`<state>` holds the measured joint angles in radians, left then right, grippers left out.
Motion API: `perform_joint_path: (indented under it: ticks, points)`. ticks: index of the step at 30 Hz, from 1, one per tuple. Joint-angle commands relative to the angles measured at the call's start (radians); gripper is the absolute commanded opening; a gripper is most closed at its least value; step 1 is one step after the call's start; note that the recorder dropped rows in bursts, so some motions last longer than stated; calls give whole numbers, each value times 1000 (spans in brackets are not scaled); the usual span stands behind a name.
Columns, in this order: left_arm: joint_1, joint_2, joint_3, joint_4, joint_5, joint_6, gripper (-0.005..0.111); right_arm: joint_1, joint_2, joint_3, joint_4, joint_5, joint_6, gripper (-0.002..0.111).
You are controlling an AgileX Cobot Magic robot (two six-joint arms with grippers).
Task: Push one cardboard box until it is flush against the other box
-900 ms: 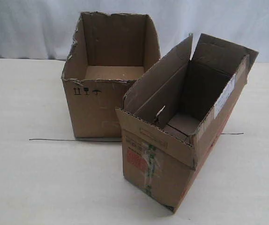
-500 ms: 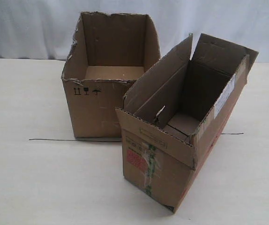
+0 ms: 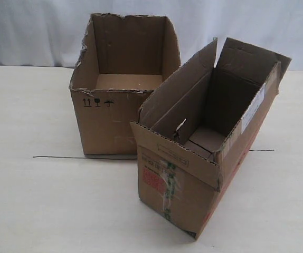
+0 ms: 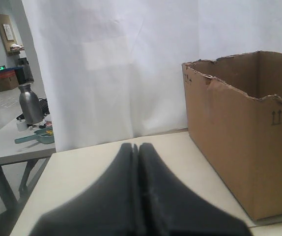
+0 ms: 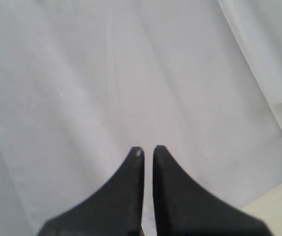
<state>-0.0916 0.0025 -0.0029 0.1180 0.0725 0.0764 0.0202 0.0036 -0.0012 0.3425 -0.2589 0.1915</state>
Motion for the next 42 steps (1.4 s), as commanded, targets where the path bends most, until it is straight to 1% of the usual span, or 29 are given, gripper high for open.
perform_joint_path:
  ticks: [1, 2, 4, 7, 8, 10, 13, 14, 15, 16, 17, 19, 20, 22, 24, 27, 30, 31, 32, 33, 35, 37, 38, 39, 41, 42]
  points:
    - [3, -2, 3, 0, -5, -4, 0, -5, -4, 1, 57, -80, 99, 5]
    - [3, -2, 3, 0, -5, -4, 0, -5, -4, 1, 33, -80, 158, 5]
    - [3, -2, 3, 3, -4, -4, 0, -5, -4, -19, -117, -71, 268, 5]
    - [3, -2, 3, 3, -4, -4, 0, -5, 84, -104, -427, -58, 453, 5]
    - [3, -2, 3, 3, -4, -4, 0, -5, 140, -141, -568, -51, 530, 5]
    - [3, -2, 3, 3, -4, -4, 0, -5, 240, -213, -770, -49, 662, 5]
    - [3, -2, 3, 3, -4, -4, 0, -5, 414, -324, -1215, -63, 1029, 5]
    - [3, -2, 3, 3, -4, -4, 0, -5, 493, -374, -1375, -91, 1184, 5]
    - [3, -2, 3, 3, -4, -4, 0, -5, 545, -410, -1526, -122, 1274, 5]
    - [3, -2, 3, 3, -4, -4, 0, -5, 595, -459, -1637, -146, 1357, 5]
    - [3, -2, 3, 3, -4, -4, 0, -5, 665, -511, -1802, -175, 1477, 5]
    - [3, -2, 3, 3, -4, -4, 0, -5, 756, -615, -2040, -205, 1672, 5]
    - [3, -2, 3, 3, -4, -4, 0, -5, 800, -665, -2087, -216, 1757, 5]
    - [3, -2, 3, 3, -4, -4, 0, -5, 869, -713, -2087, -244, 1733, 5]
    - [3, -2, 3, 3, -4, -4, 0, -5, 906, -745, -2087, -240, 1637, 5]
    - [3, -2, 3, 3, -4, -4, 0, -5, 925, -755, -2087, -166, 1532, 5]
    - [3, -2, 3, 3, -4, -4, 0, -5, 925, -755, -2087, -67, 1200, 5]
    - [3, -2, 3, 3, -4, -4, 0, -5, 920, -755, -2087, 7, 1062, 5]
    - [3, -2, 3, 3, -4, -4, 0, -5, 914, -755, -2087, 114, 980, 5]
    - [3, -2, 3, 3, -4, -4, 0, -5, 912, -755, -2087, 224, 961, 5]
    - [3, -2, 3, 3, -4, -4, 0, -5, 912, -755, -2075, 532, 952, 5]
    - [3, -2, 3, 1, -4, -4, 0, -5, 936, -765, -1870, 803, 811, 5]
    - [3, -2, 3, 1, 0, -4, 0, -5, 963, -785, -1716, 889, 652, 5]
    - [3, -2, 3, -1, 2, -4, 0, -5, 1001, -816, -1552, 967, 478, 5]
    - [3, -2, 3, 1, -3, -4, 0, -5, 1081, -913, -1258, 1080, 290, 5]
    - [3, -2, 3, 1, -3, -4, 0, -5, 1116, -971, -1093, 1131, 232, 5]
